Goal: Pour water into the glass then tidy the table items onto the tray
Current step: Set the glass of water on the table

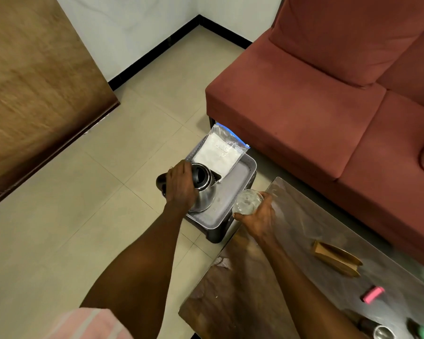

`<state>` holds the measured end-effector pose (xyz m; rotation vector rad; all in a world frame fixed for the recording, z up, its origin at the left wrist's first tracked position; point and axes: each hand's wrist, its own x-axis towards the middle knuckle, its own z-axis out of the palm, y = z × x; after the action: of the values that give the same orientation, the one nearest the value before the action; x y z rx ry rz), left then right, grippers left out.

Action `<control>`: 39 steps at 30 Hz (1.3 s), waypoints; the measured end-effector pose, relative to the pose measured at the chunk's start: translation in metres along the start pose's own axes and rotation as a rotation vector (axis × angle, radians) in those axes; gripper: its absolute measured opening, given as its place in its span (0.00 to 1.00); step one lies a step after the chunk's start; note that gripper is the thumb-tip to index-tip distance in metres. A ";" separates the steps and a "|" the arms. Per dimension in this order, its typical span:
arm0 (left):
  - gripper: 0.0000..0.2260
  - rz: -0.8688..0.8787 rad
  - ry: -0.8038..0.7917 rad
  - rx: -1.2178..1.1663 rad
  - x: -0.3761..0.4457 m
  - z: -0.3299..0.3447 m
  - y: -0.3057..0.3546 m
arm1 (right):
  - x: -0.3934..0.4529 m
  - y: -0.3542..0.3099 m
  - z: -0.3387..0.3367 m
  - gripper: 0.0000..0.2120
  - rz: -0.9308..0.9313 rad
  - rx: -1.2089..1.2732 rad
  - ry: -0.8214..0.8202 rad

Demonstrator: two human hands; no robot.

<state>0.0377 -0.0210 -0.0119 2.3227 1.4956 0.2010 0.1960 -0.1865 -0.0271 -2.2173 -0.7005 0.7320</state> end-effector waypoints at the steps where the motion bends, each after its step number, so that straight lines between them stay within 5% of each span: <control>1: 0.28 0.041 0.005 0.013 -0.003 0.000 0.009 | -0.003 -0.003 -0.003 0.46 0.003 0.008 0.007; 9: 0.38 0.363 -0.054 -0.024 -0.053 -0.005 0.096 | -0.025 -0.020 -0.047 0.44 0.035 0.044 0.049; 18: 0.35 0.570 -0.242 -0.276 -0.118 0.014 0.189 | -0.071 0.002 -0.152 0.41 0.073 0.067 0.223; 25: 0.33 0.539 -0.399 -0.589 -0.179 0.038 0.291 | -0.113 0.056 -0.242 0.42 0.150 0.070 0.322; 39: 0.33 0.675 -0.618 -0.572 -0.312 0.132 0.455 | -0.206 0.222 -0.386 0.35 0.232 0.329 0.470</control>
<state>0.3319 -0.4995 0.0639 2.0374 0.2802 0.0546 0.3692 -0.6271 0.1024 -2.0670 -0.0827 0.3727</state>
